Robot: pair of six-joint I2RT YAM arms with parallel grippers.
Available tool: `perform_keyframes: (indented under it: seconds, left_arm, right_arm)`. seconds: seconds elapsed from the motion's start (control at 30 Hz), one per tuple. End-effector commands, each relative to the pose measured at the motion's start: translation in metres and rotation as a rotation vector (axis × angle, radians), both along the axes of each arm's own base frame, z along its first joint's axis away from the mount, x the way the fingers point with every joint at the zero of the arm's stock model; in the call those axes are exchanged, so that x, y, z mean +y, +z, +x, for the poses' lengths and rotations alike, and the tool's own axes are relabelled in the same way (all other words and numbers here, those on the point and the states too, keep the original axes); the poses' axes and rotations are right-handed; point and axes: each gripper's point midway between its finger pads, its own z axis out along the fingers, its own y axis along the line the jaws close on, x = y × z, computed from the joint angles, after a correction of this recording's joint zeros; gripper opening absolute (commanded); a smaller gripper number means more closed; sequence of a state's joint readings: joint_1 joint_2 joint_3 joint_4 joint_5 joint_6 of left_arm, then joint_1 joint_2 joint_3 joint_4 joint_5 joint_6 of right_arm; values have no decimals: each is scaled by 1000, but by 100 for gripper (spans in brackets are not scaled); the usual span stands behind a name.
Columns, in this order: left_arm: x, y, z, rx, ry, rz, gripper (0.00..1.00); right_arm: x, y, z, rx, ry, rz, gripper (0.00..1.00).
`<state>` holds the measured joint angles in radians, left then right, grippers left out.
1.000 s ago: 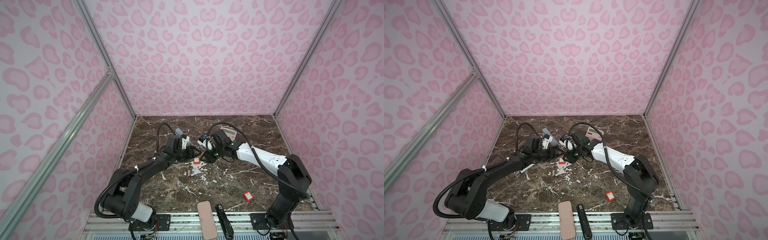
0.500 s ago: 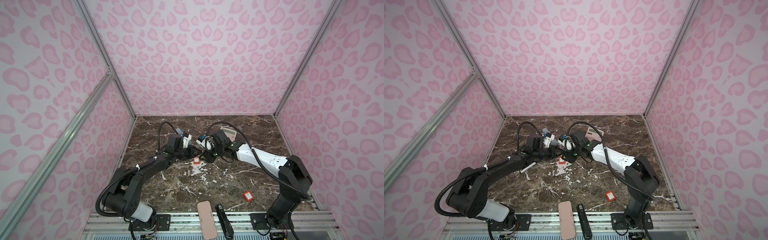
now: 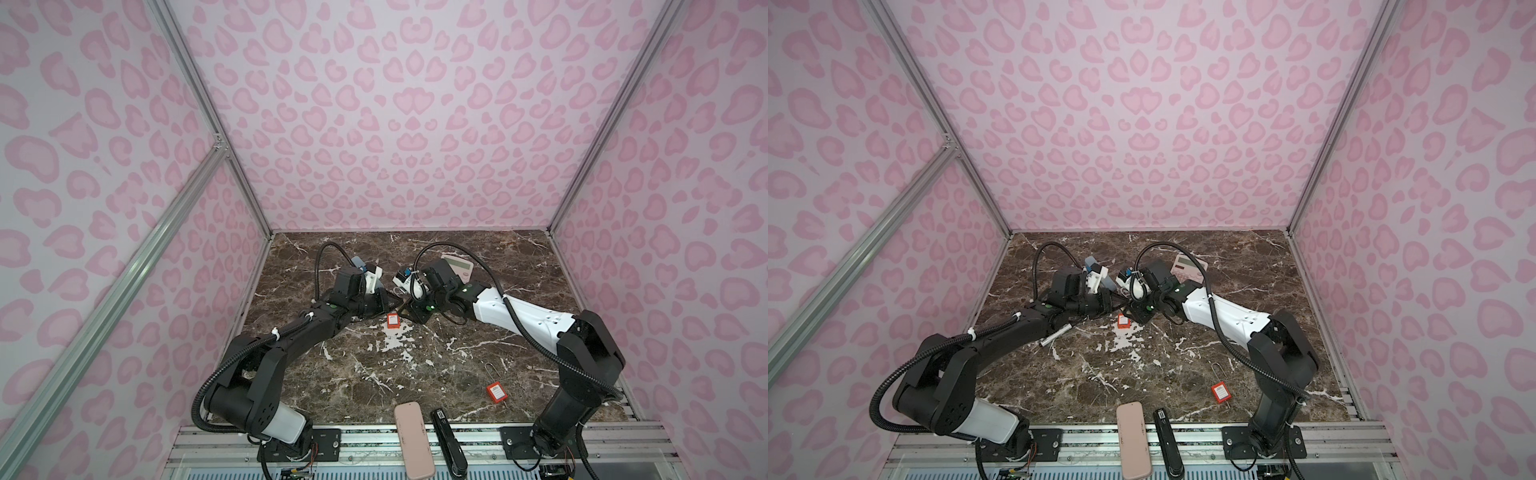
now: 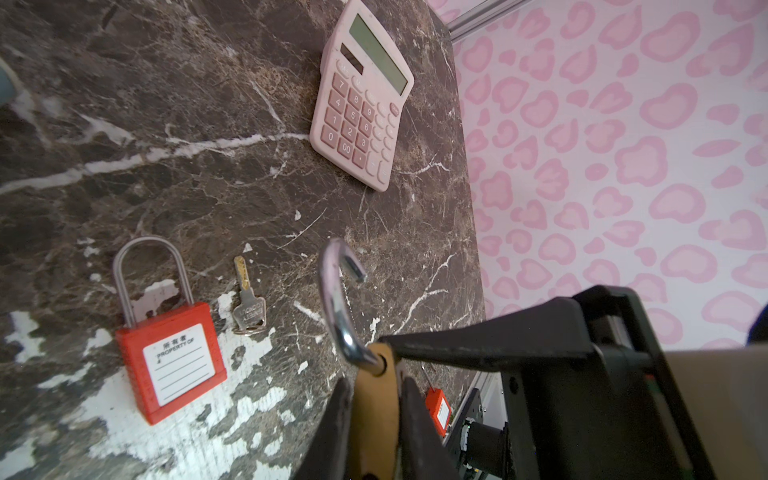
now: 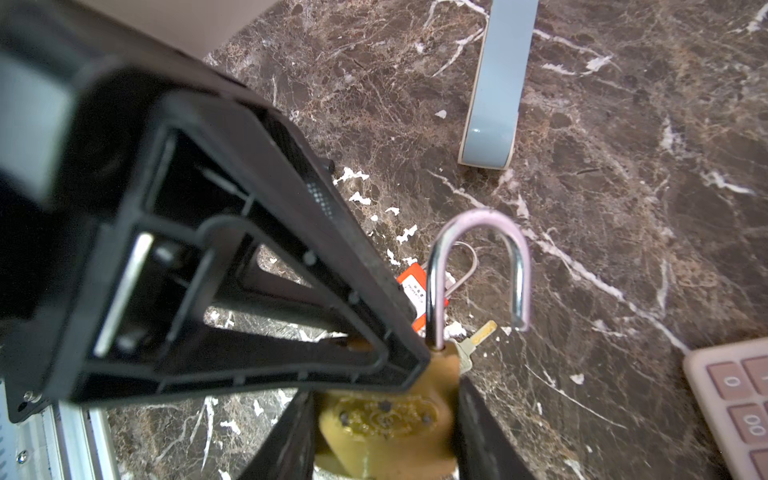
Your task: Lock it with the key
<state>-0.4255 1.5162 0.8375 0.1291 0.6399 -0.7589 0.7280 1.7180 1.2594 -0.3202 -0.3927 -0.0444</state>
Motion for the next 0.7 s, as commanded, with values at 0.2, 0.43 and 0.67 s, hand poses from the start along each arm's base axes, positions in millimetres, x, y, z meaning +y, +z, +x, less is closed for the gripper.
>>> perform_keyframes:
  seconds: [0.2, 0.43, 0.67]
  left_arm:
    - [-1, 12, 7, -17, 24, -15, 8]
    - [1, 27, 12, -47, 41, -32, 8]
    - [13, 47, 20, -106, 125, -67, 8]
  right_arm:
    - [7, 14, 5, -54, 10, 56, 64]
    - [-6, 37, 12, -44, -47, 155, 66]
    - [-27, 83, 32, 54, -171, 443, 67]
